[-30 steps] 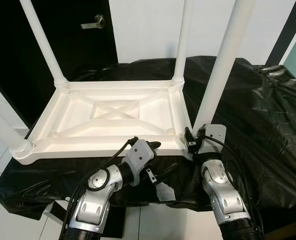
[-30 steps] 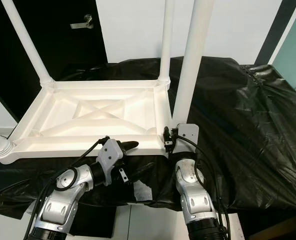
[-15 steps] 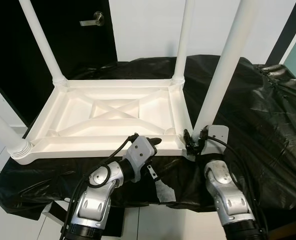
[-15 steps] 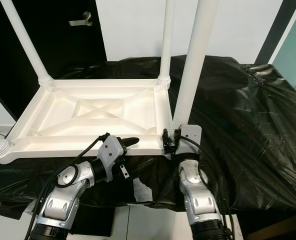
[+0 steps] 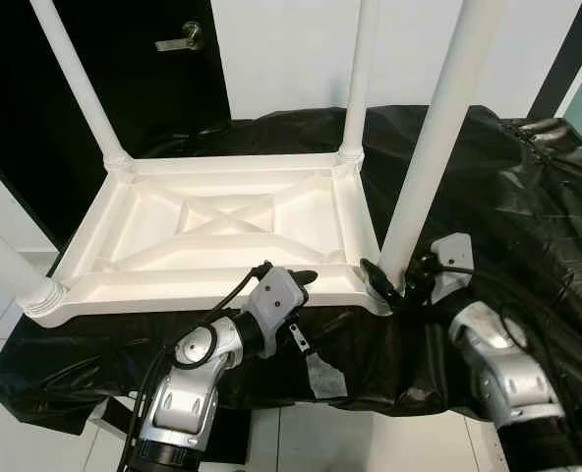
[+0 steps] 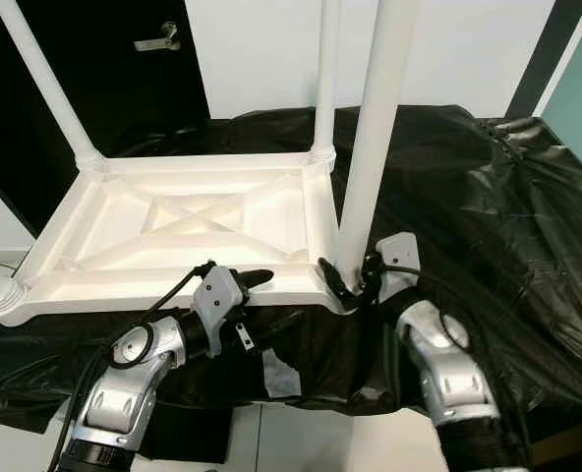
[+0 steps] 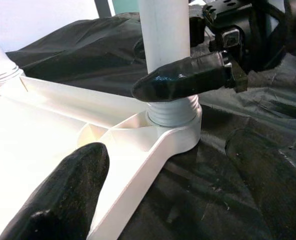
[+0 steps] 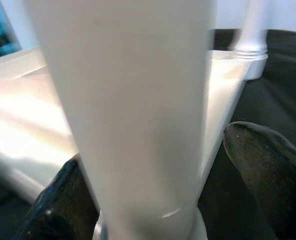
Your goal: Building children table
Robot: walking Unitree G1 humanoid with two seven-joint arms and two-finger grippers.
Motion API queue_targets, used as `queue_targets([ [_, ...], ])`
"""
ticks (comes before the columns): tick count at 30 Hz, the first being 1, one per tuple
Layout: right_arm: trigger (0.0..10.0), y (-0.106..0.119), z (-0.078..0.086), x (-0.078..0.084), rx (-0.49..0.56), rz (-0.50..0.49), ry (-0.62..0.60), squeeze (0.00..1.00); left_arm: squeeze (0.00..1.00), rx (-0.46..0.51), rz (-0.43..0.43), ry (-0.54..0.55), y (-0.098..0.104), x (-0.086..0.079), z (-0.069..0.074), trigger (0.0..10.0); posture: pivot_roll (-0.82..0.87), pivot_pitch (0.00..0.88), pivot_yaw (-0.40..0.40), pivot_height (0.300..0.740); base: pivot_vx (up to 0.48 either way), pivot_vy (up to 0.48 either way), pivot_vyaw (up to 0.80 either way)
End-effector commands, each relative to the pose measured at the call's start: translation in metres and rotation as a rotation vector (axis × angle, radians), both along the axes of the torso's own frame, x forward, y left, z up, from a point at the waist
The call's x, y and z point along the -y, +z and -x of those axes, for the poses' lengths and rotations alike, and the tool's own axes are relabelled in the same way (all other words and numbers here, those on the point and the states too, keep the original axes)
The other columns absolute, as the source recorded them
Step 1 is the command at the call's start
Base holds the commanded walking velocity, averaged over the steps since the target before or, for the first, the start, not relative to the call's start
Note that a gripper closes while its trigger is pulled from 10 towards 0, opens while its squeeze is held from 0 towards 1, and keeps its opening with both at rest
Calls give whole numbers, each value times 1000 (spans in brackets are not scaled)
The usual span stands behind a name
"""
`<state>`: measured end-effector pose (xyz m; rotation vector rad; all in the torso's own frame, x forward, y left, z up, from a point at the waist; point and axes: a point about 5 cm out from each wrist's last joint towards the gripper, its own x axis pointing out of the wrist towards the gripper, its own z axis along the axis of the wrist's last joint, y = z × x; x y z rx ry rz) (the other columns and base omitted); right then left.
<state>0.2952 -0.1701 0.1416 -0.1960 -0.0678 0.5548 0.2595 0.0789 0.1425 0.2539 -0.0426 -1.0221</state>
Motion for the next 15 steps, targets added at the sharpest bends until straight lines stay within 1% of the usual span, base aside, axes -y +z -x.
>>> queue_targets([
  [1,10000,1,-7,1,-27,66,139,0,0,26,10,138,3,-5,-7,10000,-49,0,40,740,0,0,0],
  [2,10000,3,-10,3,-37,84,176,0,0,28,10,136,3,-4,-8,10000,-49,0,40,740,0,0,0],
  [3,10000,3,-10,3,-37,84,176,0,0,28,10,136,3,-4,-8,10000,-49,0,40,740,0,0,0],
  [4,10000,2,-10,3,-56,113,220,0,0,30,12,137,4,-4,-9,10000,-46,0,38,740,0,0,0],
  [6,10000,2,-10,3,-56,113,220,0,0,30,12,137,4,-4,-9,10000,-46,0,38,740,0,0,0],
  [7,3647,1,-11,3,-66,138,255,0,0,34,12,139,5,-4,-9,10000,-42,0,34,740,0,0,0],
  [8,0,-1,-11,2,-74,160,282,0,0,36,13,142,5,-5,-9,10000,-37,0,25,740,0,0,0],
  [11,0,-4,-11,2,-86,177,311,0,0,42,11,150,5,-6,-10,10000,-35,0,22,740,0,0,0],
  [15,0,-7,-10,1,-101,156,323,0,0,41,26,158,7,-5,-11,10000,-34,0,17,740,0,0,0],
])
